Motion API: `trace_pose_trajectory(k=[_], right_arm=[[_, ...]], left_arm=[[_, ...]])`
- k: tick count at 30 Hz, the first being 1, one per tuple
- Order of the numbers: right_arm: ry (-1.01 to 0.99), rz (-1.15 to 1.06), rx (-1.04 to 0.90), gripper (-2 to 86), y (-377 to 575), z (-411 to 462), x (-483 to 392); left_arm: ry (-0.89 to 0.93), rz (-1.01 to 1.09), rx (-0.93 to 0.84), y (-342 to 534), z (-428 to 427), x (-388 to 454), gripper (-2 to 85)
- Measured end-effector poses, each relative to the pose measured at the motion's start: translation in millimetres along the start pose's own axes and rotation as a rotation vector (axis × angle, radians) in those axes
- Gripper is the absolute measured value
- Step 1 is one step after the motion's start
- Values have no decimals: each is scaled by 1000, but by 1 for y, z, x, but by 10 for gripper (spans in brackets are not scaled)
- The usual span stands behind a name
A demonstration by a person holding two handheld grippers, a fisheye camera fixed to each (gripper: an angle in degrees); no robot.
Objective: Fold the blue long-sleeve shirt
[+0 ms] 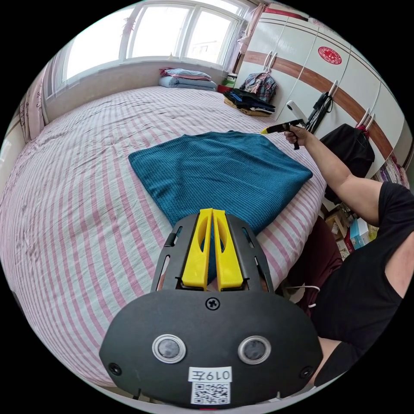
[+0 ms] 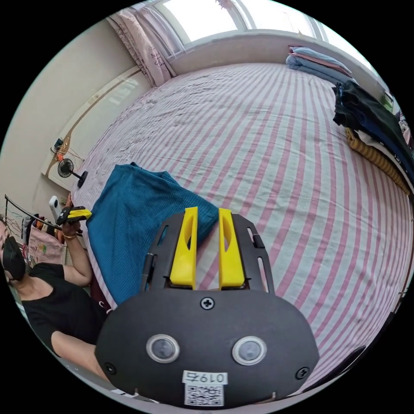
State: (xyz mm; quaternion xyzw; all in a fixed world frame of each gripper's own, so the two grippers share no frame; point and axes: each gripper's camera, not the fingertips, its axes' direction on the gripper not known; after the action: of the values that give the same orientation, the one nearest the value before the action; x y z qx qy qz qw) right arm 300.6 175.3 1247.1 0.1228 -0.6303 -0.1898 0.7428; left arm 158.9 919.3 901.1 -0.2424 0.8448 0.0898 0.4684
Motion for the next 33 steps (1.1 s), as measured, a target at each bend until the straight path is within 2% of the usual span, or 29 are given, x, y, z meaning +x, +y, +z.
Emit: trace_pose_trajectory(k=[4, 10, 14, 21, 27, 30, 33], right_arm=[[16, 54, -34, 74, 18, 6, 10], [39, 53, -45, 8, 43, 10, 9], [80, 61, 30, -2, 59, -1, 5], [141, 21, -24, 32, 79, 10, -14], [56, 31, 3, 109, 103, -4, -23], [90, 58, 35, 106, 116, -17, -32], [188, -41, 144, 68, 128, -34, -77]], left_arm=[[-1, 3, -9, -2, 2, 2, 9], [19, 23, -35, -5, 10, 6, 9], [12, 30, -71, -6, 18, 8, 8], [7, 27, -84, -7, 22, 11, 7], [25, 15, -31, -1, 13, 12, 9], [22, -11, 1, 3, 8, 10, 8], [6, -25, 43, 5, -1, 13, 8]])
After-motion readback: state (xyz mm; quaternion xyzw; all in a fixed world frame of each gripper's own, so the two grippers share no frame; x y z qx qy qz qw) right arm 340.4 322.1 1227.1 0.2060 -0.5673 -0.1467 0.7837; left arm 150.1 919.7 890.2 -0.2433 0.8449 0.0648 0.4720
